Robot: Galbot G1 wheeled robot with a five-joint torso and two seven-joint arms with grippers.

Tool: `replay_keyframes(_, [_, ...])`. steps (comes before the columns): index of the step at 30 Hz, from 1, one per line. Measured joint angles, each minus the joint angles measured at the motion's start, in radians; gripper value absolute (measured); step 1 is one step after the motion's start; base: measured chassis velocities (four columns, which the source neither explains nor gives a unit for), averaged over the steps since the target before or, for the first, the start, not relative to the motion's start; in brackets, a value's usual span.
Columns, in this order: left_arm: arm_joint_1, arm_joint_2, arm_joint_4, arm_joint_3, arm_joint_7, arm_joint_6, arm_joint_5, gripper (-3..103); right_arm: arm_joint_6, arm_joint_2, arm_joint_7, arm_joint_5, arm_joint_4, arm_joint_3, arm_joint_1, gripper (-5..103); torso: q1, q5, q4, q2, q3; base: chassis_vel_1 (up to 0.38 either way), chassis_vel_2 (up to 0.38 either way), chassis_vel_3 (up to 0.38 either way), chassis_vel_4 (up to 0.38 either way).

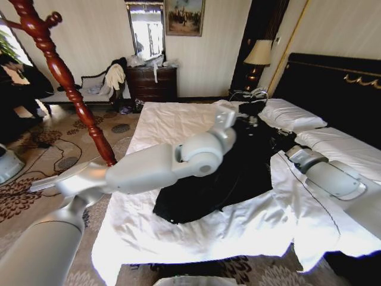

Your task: Pick up the clothes from the bed and hang them on the clothes hanger.

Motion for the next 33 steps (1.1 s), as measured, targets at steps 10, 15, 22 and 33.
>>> replay_keyframes(10, [0.004, -0.004, -0.086, 0.054, -0.05, 0.036, -0.039, 0, 0.0, -0.004, 0.002, 0.011, -0.045, 0.006, 0.013, 19, 0.0, -0.0002, -0.0002, 0.0, 0.0, 0.0, 0.0, 0.0, 0.0])
replay_keyframes(15, [0.05, 0.129, -0.13, 0.06, -0.039, 0.054, 0.008, 0, 0.0, -0.002, 0.004, 0.026, -0.063, 0.011, 0.015, 19, 0.0, -0.0006, 0.0006, 0.0, 0.0, 0.0, 0.0, 0.0, 0.0])
replay_keyframes(22, [0.114, 0.23, -0.189, 0.055, -0.025, 0.068, 0.074, 0, -0.013, 0.004, 0.007, 0.036, -0.081, 0.001, 0.02, 19, 0.0, -0.0004, -0.0001, 0.0, 0.0, 0.0, 0.0, 0.0, 0.0])
replay_keyframes(33, [0.153, 0.271, -0.268, 0.036, -0.029, 0.088, 0.068, 0, -0.041, 0.004, 0.009, 0.045, -0.111, -0.009, 0.023, 19, 0.0, -0.0004, 0.0, 0.0, 0.0, 0.0, 0.0, 0.0, 0.0])
